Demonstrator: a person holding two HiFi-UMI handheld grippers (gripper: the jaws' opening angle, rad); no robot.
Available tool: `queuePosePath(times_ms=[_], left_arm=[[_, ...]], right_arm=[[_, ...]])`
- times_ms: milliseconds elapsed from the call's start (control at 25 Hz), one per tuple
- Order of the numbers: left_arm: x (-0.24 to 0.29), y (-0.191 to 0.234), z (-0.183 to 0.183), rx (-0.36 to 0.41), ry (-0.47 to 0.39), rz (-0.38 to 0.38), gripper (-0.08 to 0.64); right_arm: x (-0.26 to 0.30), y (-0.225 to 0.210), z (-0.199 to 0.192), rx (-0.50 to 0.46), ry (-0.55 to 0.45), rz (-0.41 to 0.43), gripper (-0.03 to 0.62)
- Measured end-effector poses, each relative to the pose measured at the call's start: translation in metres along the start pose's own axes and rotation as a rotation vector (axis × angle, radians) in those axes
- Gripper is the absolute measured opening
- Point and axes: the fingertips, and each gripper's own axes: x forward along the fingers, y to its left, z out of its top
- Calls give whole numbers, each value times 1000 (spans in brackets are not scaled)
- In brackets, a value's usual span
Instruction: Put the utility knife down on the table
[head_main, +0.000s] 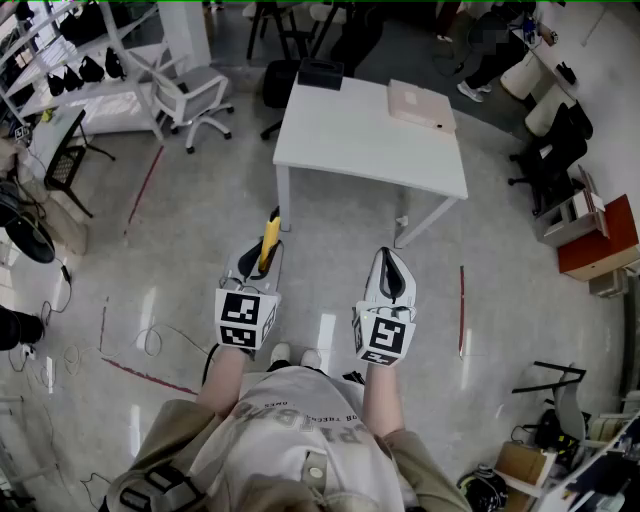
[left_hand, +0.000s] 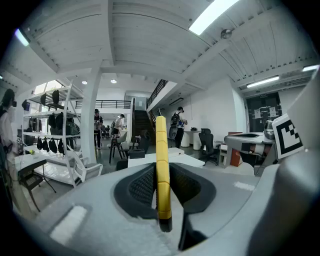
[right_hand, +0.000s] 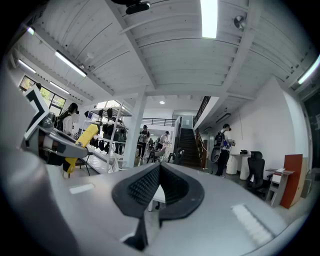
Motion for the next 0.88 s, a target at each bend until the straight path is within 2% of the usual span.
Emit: queuePosePath(times_ms=[600, 720, 880], left_arm=[[4, -19, 1, 9, 8, -4, 77], [6, -22, 0, 12, 13, -6, 77], [7, -27, -5, 12, 25, -4, 77]], right_arm=[[-8, -13, -4, -27, 20, 26, 0], [-9, -15, -4, 19, 5, 41, 0], [-10, -24, -6, 168, -32, 57, 2]])
